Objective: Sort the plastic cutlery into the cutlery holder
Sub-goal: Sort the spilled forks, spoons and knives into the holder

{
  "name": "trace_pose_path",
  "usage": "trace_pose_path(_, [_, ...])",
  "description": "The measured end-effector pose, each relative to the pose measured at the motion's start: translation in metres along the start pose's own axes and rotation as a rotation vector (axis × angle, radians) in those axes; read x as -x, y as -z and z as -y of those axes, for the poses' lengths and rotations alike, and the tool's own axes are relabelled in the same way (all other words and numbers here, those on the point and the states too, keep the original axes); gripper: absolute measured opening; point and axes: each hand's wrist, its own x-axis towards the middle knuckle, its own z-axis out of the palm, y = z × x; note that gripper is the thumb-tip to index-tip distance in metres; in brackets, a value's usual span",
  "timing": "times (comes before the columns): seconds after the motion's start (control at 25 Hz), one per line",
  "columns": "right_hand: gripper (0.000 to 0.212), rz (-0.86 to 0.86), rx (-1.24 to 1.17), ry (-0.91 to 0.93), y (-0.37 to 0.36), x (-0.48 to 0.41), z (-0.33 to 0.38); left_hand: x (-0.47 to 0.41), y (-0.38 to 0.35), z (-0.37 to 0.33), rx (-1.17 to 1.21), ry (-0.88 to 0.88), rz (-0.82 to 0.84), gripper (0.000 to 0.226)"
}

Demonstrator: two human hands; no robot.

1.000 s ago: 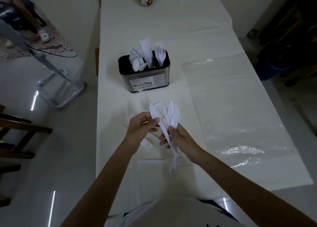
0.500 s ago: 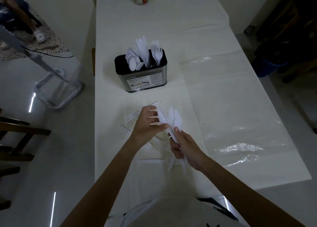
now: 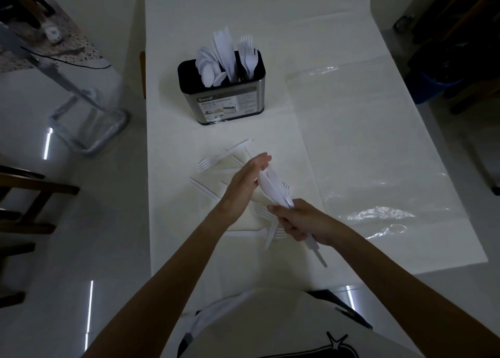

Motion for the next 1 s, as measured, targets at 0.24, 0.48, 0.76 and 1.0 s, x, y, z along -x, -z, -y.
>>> trace_pose_path(0.24, [0.035,-0.018,-0.016,-0.059,0.002,-0.005,0.002,-0.012,0.016,0.007,-0.004,0.033,0.172,0.056])
trace_pose_path(0.48, [0.041,-0.272,-0.139,-0.022,0.026,0.004,-0.010,-0.068,0.028,0.003,-0.524,0.014,-0.303,0.028])
trace_pose_path(0.76, [0.037,-0.446,-0.214,0.002,0.040,0.010,-0.021,-0.110,0.007,-0.012,-0.857,0.163,-0.241,0.031])
trace_pose_path(1.0, [0.031,-0.445,-0.295,0.025,0.038,-0.002,-0.018,-0.113,0.029,-0.005,-0.488,0.314,-0.271,0.011])
